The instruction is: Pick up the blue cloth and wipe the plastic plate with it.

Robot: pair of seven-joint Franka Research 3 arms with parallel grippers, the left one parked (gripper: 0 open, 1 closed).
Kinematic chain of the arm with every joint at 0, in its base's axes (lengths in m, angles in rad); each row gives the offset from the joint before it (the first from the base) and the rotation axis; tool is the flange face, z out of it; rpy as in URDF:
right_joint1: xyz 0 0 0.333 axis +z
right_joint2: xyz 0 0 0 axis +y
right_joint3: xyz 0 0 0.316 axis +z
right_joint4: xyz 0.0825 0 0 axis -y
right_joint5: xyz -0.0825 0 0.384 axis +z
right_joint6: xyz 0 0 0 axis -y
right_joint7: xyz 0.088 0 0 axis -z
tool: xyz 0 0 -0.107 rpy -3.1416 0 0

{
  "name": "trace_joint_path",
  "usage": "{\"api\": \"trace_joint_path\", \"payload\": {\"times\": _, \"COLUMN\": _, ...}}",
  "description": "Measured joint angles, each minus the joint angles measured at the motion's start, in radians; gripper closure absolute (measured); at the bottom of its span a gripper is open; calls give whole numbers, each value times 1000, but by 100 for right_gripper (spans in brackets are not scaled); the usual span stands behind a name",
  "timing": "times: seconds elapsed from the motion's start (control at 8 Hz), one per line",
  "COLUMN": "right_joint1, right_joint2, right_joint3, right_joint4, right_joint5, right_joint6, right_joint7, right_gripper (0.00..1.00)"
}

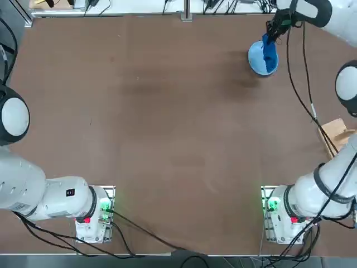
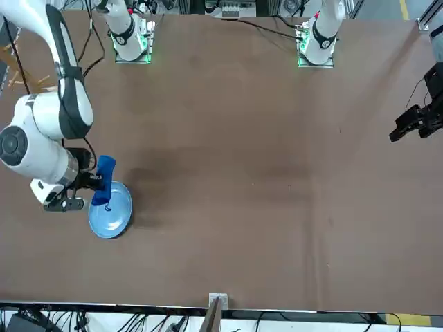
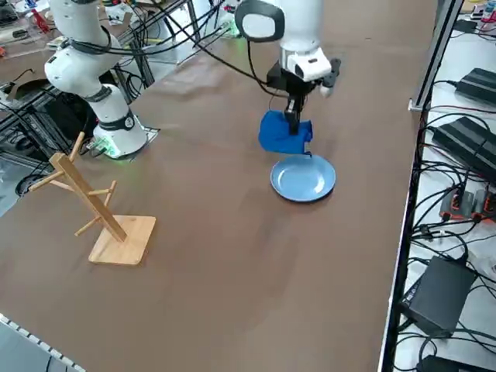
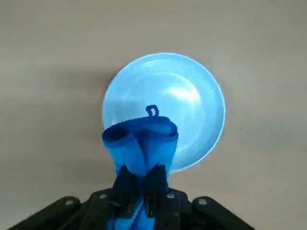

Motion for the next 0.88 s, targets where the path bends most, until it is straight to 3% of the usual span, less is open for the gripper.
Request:
{"api": "trace_joint_path", "payload": {"times": 0.38, "right_joint1": -42, "right_joint2": 92, "right_joint3": -1, "right_joint4": 20, "right_joint5": -56, "right_joint6": 79, "right_joint7": -13, "right_gripper": 89}}
{"api": "trace_joint_path", "payload": {"times": 0.88, "right_joint1": -73, "right_joint2": 116, "right_joint3": -1, "right_joint4": 20, "right_joint5": -73, "right_joint6": 162, "right_joint7": -17, "right_gripper": 89}}
